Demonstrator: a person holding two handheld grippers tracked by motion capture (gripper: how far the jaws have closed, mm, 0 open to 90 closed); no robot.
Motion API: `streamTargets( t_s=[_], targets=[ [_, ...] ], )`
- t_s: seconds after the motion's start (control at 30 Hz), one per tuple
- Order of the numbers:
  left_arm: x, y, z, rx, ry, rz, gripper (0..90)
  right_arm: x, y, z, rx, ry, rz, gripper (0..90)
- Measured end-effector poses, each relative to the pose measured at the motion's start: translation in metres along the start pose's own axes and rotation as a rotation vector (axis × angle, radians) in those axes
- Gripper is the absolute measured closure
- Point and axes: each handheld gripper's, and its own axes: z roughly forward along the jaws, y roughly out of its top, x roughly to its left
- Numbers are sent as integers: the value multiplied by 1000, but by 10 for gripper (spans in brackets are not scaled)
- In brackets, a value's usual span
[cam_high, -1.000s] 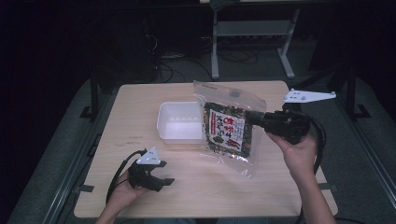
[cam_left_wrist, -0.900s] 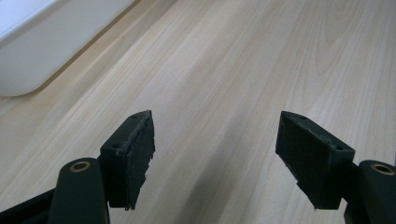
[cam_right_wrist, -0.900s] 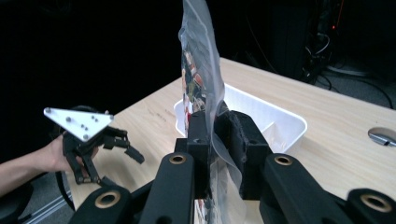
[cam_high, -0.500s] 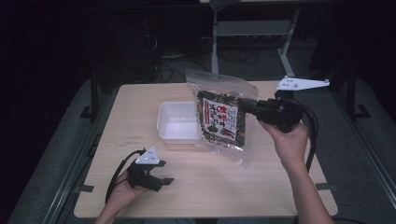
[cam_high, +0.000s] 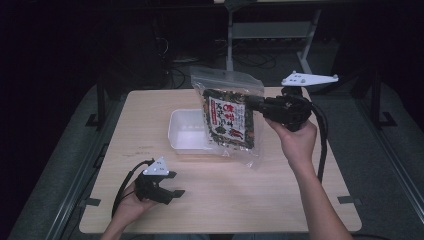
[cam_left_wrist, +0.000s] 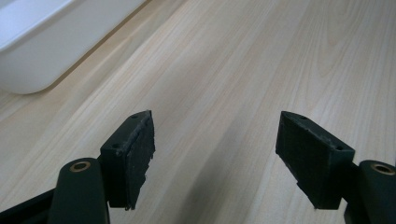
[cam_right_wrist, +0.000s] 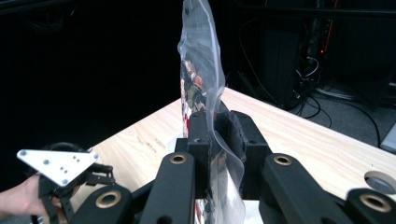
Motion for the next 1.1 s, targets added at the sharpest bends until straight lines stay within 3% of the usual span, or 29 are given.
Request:
streamTargets(
  t_s=[0.47,0.73,1.1],
  targets=[
    [2,-1,-2,-9,2,-8,273,4,18,40,-42,-52,-41,794],
    [4,-2,-3,-18,2,-17,273,-1,17,69,-91,-70,0,801],
    [6,-3,-5,-26,2,-22,274,2,17,111,-81,-97,-6,813]
  ],
)
